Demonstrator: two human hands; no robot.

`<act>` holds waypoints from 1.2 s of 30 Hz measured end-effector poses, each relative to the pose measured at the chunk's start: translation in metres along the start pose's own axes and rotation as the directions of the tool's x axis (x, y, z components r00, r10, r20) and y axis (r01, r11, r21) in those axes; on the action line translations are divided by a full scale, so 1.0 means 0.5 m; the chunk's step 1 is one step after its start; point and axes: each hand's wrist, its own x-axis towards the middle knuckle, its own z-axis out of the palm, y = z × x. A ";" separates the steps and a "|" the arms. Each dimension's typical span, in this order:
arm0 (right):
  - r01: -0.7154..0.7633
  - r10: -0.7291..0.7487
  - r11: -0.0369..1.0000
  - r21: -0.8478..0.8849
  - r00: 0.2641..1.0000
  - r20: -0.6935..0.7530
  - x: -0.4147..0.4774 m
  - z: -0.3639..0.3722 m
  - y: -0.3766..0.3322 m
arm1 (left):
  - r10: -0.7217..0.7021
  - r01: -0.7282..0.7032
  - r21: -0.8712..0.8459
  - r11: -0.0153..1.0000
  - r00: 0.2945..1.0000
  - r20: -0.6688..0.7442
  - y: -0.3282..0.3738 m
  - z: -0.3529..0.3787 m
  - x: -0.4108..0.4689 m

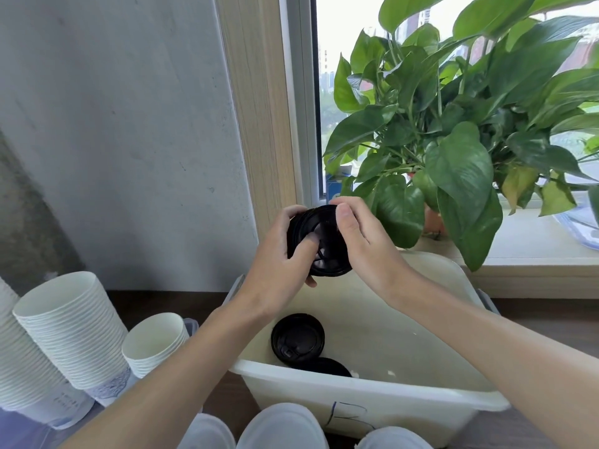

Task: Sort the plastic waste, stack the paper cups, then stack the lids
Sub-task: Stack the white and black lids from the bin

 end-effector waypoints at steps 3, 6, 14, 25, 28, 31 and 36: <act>0.039 -0.040 0.998 -0.040 0.999 -0.034 0.001 -0.001 0.002 | 0.036 -0.036 -0.011 0.999 0.999 0.023 -0.004 0.000 -0.001; 0.058 -0.061 0.996 -0.066 0.997 -0.042 0.001 -0.002 0.002 | 0.043 -0.041 -0.039 0.998 0.997 0.061 -0.006 0.002 -0.003; 0.151 -0.158 0.977 -0.151 0.987 -0.039 -0.005 -0.002 -0.003 | 0.056 -0.050 -0.097 0.994 0.996 0.063 -0.010 -0.001 -0.004; 0.156 -0.164 0.976 -0.152 0.985 -0.044 -0.003 -0.002 0.002 | 0.065 -0.065 0.082 0.995 0.998 -0.002 -0.023 -0.002 0.003; 0.139 -0.150 0.976 -0.166 0.987 -0.055 -0.005 -0.002 -0.001 | 0.075 -0.076 0.080 0.994 0.997 0.010 -0.019 -0.001 0.004; 0.136 -0.149 0.972 -0.189 0.987 -0.055 -0.008 0.000 -0.005 | 0.114 -0.114 0.064 0.991 0.993 -0.003 -0.016 -0.001 0.006; 0.136 -0.150 0.970 -0.204 0.987 -0.052 -0.007 0.000 -0.004 | 0.122 -0.121 0.082 0.989 0.993 -0.001 -0.014 -0.004 0.009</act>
